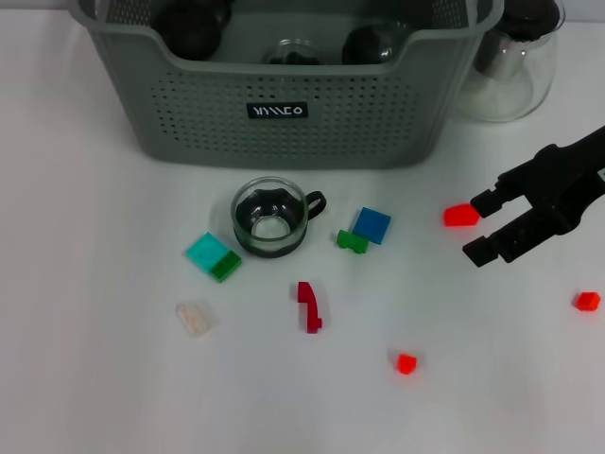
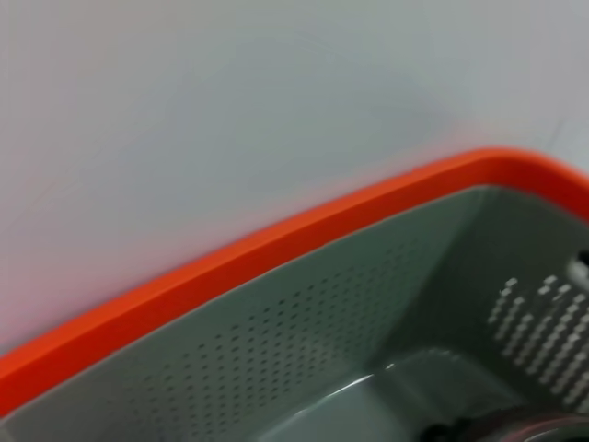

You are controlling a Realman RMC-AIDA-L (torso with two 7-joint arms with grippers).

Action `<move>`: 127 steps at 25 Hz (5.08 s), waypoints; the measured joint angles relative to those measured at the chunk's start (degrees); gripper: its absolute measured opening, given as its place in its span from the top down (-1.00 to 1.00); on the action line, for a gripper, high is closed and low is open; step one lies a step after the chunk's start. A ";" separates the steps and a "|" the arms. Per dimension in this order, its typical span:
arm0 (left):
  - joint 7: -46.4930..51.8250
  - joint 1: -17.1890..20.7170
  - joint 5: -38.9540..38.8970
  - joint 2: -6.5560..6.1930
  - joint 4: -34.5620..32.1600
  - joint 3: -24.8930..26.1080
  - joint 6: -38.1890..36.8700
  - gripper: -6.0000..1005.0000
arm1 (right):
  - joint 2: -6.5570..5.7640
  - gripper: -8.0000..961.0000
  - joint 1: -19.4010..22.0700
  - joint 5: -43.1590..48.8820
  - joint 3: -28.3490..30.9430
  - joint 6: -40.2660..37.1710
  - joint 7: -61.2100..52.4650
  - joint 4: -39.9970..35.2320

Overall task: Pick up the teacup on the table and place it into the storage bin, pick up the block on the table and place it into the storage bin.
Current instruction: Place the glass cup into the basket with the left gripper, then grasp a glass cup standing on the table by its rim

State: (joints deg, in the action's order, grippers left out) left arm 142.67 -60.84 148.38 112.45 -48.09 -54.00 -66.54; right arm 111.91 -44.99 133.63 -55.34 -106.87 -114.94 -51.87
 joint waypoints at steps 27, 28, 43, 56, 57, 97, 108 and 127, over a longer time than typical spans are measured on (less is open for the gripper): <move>-0.04 -2.69 7.76 5.01 11.39 -6.18 14.21 0.91 | 1.12 -0.87 -1.33 2.72 -1.51 3.37 -0.27 2.61; -0.05 -2.70 7.79 5.11 11.41 -6.18 14.33 0.91 | 1.12 -0.87 -1.39 2.92 -1.54 3.56 -0.23 2.71; -0.03 -2.77 7.89 6.11 11.53 -9.79 14.87 0.91 | 1.55 -0.87 -1.68 4.02 -1.62 4.38 -0.19 3.26; -0.11 -2.73 8.92 6.30 11.53 -10.51 14.78 0.90 | 1.56 -0.87 -1.68 4.01 -1.61 4.60 -0.19 3.35; -0.10 -2.74 9.01 6.31 11.53 -10.51 14.79 0.90 | 1.55 -0.87 -1.68 4.01 -1.61 4.63 -0.19 3.36; 3.77 3.42 8.77 6.58 -14.79 -5.07 0.86 -0.06 | 1.01 -0.87 -1.64 4.10 -1.70 4.19 -0.27 2.89; -15.76 22.48 -27.03 7.79 -41.77 2.57 -23.74 -0.66 | 0.93 -0.87 -1.68 3.86 -1.01 4.60 -0.16 2.82; -36.57 32.39 -16.94 12.13 -36.00 -17.73 -33.61 -0.68 | 2.31 -0.87 -1.53 3.63 1.06 6.17 -0.68 3.45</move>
State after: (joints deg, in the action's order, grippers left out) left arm 106.10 -28.45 131.44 124.58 -84.09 -71.73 -100.14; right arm 114.23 -46.52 137.25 -54.27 -100.71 -115.63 -48.41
